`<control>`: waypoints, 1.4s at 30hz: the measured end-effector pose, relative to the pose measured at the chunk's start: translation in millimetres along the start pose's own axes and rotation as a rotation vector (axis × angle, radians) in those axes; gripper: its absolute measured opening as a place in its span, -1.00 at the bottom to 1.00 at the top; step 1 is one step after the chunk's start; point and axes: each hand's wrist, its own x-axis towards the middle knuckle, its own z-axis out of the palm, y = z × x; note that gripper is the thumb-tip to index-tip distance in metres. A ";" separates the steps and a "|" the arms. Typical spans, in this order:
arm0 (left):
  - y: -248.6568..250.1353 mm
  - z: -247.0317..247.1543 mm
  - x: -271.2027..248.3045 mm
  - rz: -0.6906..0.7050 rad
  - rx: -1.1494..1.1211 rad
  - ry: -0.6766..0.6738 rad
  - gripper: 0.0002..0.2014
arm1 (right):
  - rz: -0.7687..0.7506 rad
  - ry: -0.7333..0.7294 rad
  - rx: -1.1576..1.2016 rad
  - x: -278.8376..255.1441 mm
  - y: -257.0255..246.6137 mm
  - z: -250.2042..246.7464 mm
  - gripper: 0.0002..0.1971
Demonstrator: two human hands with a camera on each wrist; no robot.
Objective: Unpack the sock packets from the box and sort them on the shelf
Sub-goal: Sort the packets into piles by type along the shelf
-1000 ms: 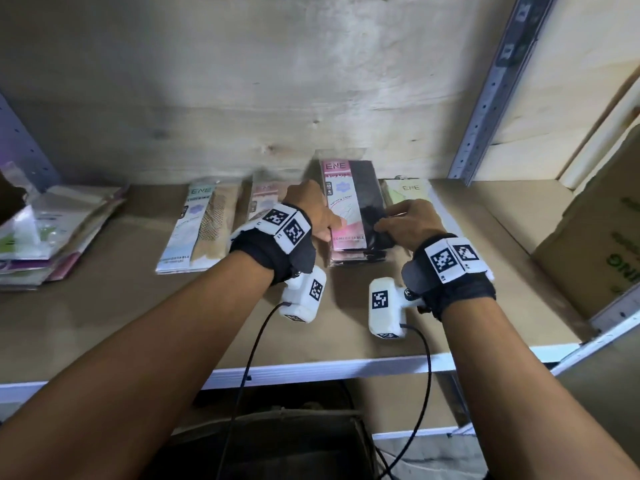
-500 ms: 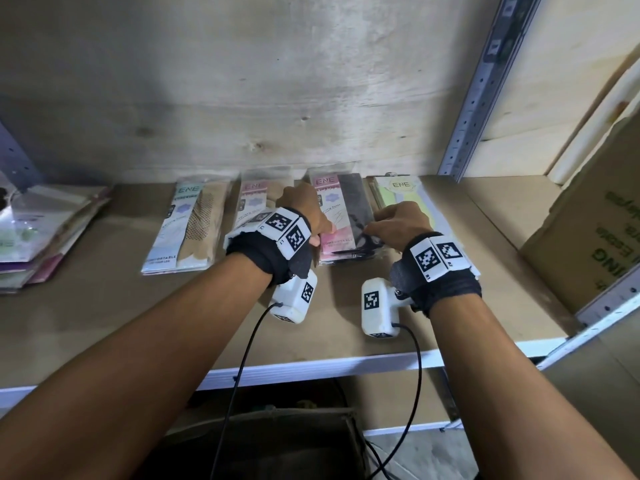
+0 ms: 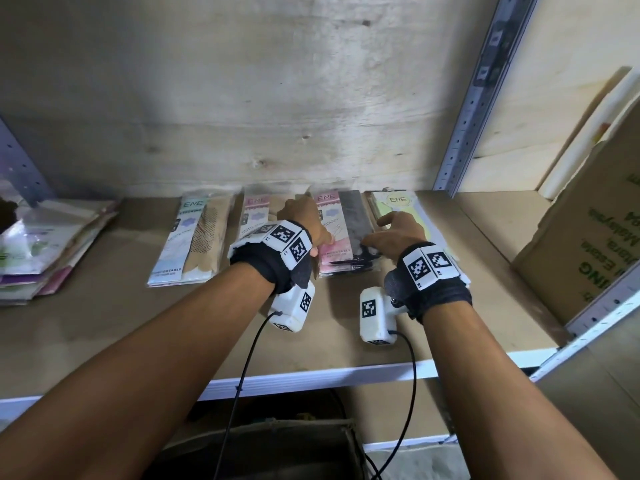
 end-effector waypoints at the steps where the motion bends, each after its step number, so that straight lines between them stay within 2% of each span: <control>1: 0.0 -3.0 -1.2 0.006 0.006 0.014 -0.49 | -0.007 0.014 0.002 -0.5 -2.1 -1.2 -0.47; 4: -4.8 -18.4 -6.5 0.015 -0.063 0.091 -0.65 | -0.084 0.106 -0.014 -4.7 -10.4 -5.5 -0.49; 6: -15.3 -31.1 -10.8 0.037 -0.167 0.165 -0.71 | -0.149 0.164 0.009 -6.3 -16.3 -7.9 -0.58; 8: -30.8 -42.7 -16.1 0.089 -0.307 0.221 -0.81 | -0.202 0.161 0.064 -10.4 -23.4 -8.8 -0.70; 10: -49.4 -49.5 -22.4 0.096 -0.494 0.280 -0.93 | -0.247 0.087 0.129 -16.6 -30.3 -6.9 -0.84; 12: -72.4 -52.7 -26.3 0.075 -0.647 0.346 -0.93 | -0.266 -0.055 0.246 -27.1 -39.2 0.8 -0.95; 14: -94.8 -54.5 -28.8 0.065 -0.728 0.379 -0.88 | -0.290 -0.149 0.296 -36.2 -46.4 12.4 -0.94; 17: -122.2 -56.0 -35.1 0.062 -0.782 0.371 -0.82 | -0.313 -0.206 0.295 -46.4 -55.0 32.1 -0.91; 23: -169.4 -73.1 -44.5 -0.015 -0.863 0.379 -0.82 | -0.365 -0.338 0.324 -63.7 -79.2 71.4 -0.92; 30: -245.9 -118.3 -64.2 -0.126 -0.658 0.460 -0.75 | -0.370 -0.453 0.365 -79.8 -135.5 123.6 -0.87; 35: -297.8 -154.9 -84.3 -0.229 -0.396 0.620 -0.84 | -0.386 -0.559 0.355 -85.2 -186.4 173.3 -0.93; 37: -319.1 -167.3 -86.7 -0.287 -0.357 0.577 -0.82 | -0.382 -0.575 0.336 -85.5 -202.9 197.7 -0.88; 40: -347.5 -176.5 -84.9 -0.375 -0.324 0.466 -0.66 | -0.345 -0.591 0.333 -87.0 -220.2 233.8 -0.90; 42: -361.9 -177.2 -84.7 -0.382 -0.332 0.396 -0.61 | -0.299 -0.614 0.369 -88.8 -228.0 256.2 -0.90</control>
